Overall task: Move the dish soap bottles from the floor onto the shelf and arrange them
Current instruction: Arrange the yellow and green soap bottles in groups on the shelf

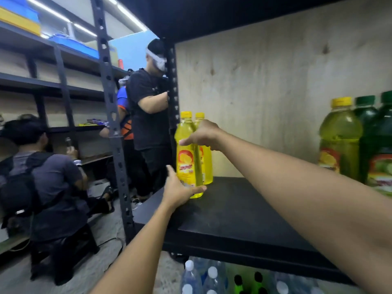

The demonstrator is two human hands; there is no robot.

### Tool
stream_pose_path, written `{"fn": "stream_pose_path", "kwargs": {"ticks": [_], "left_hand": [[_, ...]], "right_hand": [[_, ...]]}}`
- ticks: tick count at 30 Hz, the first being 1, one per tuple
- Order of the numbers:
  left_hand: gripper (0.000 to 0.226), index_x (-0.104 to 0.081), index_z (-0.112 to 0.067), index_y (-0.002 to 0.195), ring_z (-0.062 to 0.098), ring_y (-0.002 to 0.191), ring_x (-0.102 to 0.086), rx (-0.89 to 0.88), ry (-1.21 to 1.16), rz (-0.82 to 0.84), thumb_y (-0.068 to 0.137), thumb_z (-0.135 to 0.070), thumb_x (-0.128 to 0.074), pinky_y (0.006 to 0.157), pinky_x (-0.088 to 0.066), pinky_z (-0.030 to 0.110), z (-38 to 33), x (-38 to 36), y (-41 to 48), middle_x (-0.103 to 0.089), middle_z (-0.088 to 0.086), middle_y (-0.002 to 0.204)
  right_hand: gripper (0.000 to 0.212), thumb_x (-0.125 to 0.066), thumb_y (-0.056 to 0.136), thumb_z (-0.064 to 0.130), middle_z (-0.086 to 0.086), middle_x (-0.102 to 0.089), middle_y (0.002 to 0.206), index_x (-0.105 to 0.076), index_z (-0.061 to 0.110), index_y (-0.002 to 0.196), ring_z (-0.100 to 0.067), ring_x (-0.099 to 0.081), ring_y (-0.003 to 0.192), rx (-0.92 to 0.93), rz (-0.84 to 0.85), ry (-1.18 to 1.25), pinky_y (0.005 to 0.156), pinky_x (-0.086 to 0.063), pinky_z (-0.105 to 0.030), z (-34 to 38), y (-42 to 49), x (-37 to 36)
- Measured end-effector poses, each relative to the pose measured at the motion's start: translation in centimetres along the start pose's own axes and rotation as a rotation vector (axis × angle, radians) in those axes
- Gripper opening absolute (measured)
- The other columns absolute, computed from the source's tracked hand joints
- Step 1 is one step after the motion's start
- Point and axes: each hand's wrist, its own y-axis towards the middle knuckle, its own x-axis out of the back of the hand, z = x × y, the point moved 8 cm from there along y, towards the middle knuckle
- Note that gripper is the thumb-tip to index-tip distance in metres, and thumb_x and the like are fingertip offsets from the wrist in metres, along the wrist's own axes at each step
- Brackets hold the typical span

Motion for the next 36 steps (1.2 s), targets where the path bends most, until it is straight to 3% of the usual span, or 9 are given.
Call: {"fn": "stream_pose_path", "kwargs": {"ticks": [2, 6, 8, 12, 18, 22, 25, 30, 36], "left_hand": [[0.146, 0.007, -0.02, 0.159, 0.029, 0.142, -0.034, -0.072, 0.072, -0.171, 0.056, -0.055, -0.09, 0.115, -0.032, 0.045, -1.8, 0.9, -2.3, -0.027, 0.014, 0.156], [0.07, -0.045, -0.026, 0.138, 0.019, 0.114, -0.046, -0.515, 0.117, -0.555, 0.078, -0.035, -0.079, 0.095, -0.038, 0.034, -9.1, 0.8, -10.5, -0.048, 0.004, 0.124], [0.039, -0.058, -0.035, 0.114, 0.003, 0.099, -0.054, -0.63, 0.032, -0.43, 0.082, -0.021, -0.075, 0.085, -0.043, 0.023, -13.2, -2.5, -13.0, -0.048, -0.009, 0.107], [0.03, -0.066, -0.035, 0.093, 0.01, 0.073, -0.066, -0.594, -0.175, -0.116, 0.08, -0.009, -0.071, 0.075, -0.057, 0.041, -20.6, -11.3, -15.6, -0.06, -0.012, 0.091], [0.02, -0.066, -0.038, 0.092, 0.002, 0.071, -0.066, -0.709, -0.352, 0.261, 0.079, -0.024, -0.071, 0.059, -0.049, 0.01, -31.0, -23.7, -23.9, -0.067, -0.014, 0.083], [0.064, -0.051, -0.027, 0.135, 0.012, 0.107, -0.062, -0.525, -0.295, 0.452, 0.078, -0.034, -0.078, 0.089, -0.055, 0.029, -34.1, -31.9, -28.1, -0.06, -0.01, 0.122], [0.097, -0.022, -0.019, 0.155, 0.025, 0.143, -0.034, -0.378, -0.165, 0.537, 0.079, -0.038, -0.078, 0.116, -0.033, 0.04, -34.3, -35.7, -30.2, -0.029, 0.006, 0.155], [0.114, -0.005, -0.017, 0.157, 0.025, 0.146, -0.024, -0.297, -0.196, 0.454, 0.075, -0.036, -0.083, 0.119, -0.026, 0.038, -34.1, -36.4, -32.3, -0.022, 0.007, 0.157], [0.115, 0.008, -0.005, 0.156, 0.031, 0.148, -0.022, -0.146, -0.244, 0.357, 0.082, -0.029, -0.077, 0.118, -0.027, 0.04, -34.5, -34.5, -35.7, -0.012, 0.018, 0.161]], "right_hand": [[0.076, -0.088, 0.066, 0.045, -0.008, -0.064, 0.129, -0.06, 0.013, 0.128, -0.025, -0.061, 0.116, 0.03, -0.045, 0.015, 0.094, -0.051, -0.033, -1.6, -3.5, 4.0], [0.049, -0.086, 0.07, 0.04, 0.001, -0.07, 0.108, -0.073, 0.023, 0.113, -0.015, -0.065, 0.099, 0.026, -0.121, -0.047, 0.08, -0.048, -0.024, -6.6, -11.6, 12.9], [0.037, -0.083, 0.073, 0.036, 0.002, -0.069, 0.098, -0.075, 0.023, 0.107, -0.014, -0.066, 0.098, -0.013, -0.188, -0.082, 0.083, -0.051, -0.025, -9.0, -15.1, 17.1], [0.024, -0.076, 0.074, 0.022, -0.001, -0.073, 0.098, -0.076, 0.024, 0.098, -0.019, -0.068, 0.098, -0.036, -0.449, -0.228, 0.082, -0.053, -0.028, -12.8, -20.7, 25.1], [0.047, -0.065, 0.08, 0.032, -0.013, -0.056, 0.122, -0.058, 0.024, 0.126, -0.04, -0.051, 0.115, -0.284, -0.868, -0.385, 0.097, -0.043, -0.041, -22.0, -26.7, 36.6], [0.084, -0.079, 0.074, 0.046, -0.015, -0.055, 0.134, -0.039, 0.019, 0.143, -0.037, -0.05, 0.127, -0.442, -0.687, -0.163, 0.103, -0.045, -0.042, -27.5, -26.2, 37.9], [0.086, -0.085, 0.072, 0.031, -0.015, -0.061, 0.129, -0.039, 0.014, 0.143, -0.035, -0.056, 0.122, -0.437, -0.635, -0.118, 0.1, -0.049, -0.045, -28.9, -26.2, 38.0], [0.068, -0.089, 0.06, 0.047, -0.01, -0.067, 0.112, -0.062, 0.011, 0.112, -0.029, -0.061, 0.109, -0.339, -0.662, -0.28, 0.094, -0.051, -0.043, -27.0, -28.4, 38.2], [0.072, -0.089, 0.062, 0.04, -0.009, -0.052, 0.114, -0.053, 0.013, 0.118, -0.032, -0.055, 0.106, -0.099, -0.664, -0.384, 0.085, -0.042, -0.034, -21.2, -32.0, 34.1]]}}
